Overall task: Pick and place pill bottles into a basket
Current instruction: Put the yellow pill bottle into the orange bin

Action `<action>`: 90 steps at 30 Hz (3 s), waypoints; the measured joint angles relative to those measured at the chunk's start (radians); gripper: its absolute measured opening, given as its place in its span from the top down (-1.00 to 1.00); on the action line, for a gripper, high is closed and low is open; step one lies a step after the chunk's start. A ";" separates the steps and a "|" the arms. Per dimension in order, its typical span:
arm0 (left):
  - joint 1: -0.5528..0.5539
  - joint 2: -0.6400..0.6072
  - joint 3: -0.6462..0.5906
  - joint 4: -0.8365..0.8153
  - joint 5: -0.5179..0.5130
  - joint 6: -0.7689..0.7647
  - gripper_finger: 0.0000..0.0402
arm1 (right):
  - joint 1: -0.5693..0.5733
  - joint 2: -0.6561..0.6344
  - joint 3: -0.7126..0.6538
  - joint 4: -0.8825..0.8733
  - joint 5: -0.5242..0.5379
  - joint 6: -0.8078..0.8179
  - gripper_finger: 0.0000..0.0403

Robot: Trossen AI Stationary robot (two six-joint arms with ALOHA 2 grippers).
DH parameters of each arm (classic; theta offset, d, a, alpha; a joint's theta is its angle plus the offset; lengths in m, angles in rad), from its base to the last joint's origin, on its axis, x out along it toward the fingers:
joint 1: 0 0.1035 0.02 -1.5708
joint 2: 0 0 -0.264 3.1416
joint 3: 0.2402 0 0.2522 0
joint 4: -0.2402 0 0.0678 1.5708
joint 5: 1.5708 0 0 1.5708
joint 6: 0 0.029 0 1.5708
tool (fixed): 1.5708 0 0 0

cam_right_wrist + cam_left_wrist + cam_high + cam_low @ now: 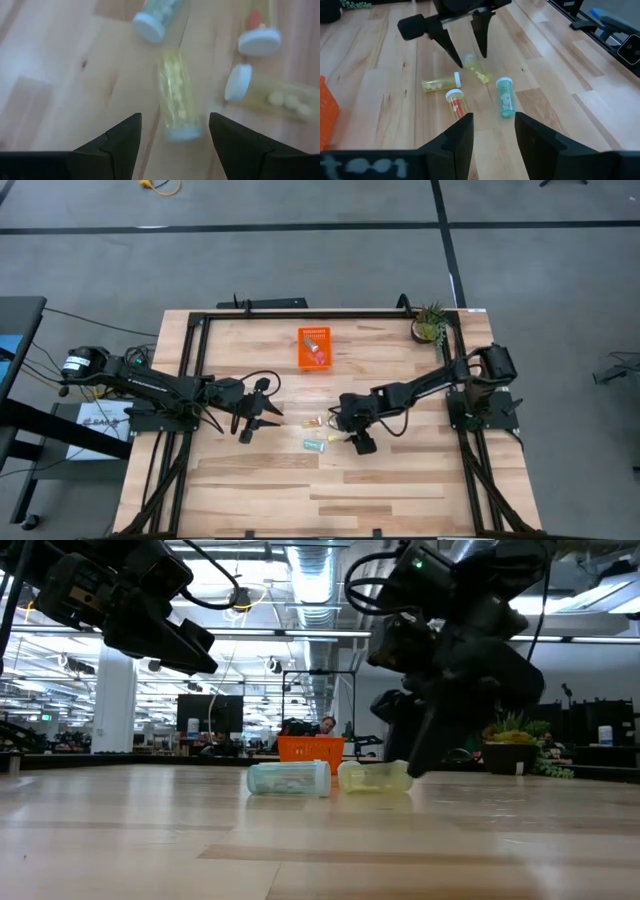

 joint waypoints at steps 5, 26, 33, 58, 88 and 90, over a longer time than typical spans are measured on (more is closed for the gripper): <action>0.000 0.000 0.000 0.000 0.000 -0.013 0.33 | -0.001 0.001 0.010 -0.001 -0.021 0.000 -0.12; 0.000 0.000 0.000 0.001 0.001 -0.039 0.33 | -0.055 0.001 0.009 -0.017 -0.075 -0.011 0.07; 0.000 0.000 0.000 0.001 0.001 -0.037 0.33 | -0.055 0.001 0.008 -0.044 -0.017 0.000 0.06; 0.000 0.000 0.000 0.001 0.001 -0.037 0.33 | -0.013 0.104 0.028 0.039 0.002 -0.056 0.13; 0.000 0.000 0.000 0.000 0.001 -0.040 0.33 | -0.020 0.108 0.274 -0.443 0.002 -0.056 0.39; 0.000 0.000 0.000 0.000 0.001 -0.040 0.33 | -0.020 0.107 0.305 -0.497 0.004 -0.075 0.39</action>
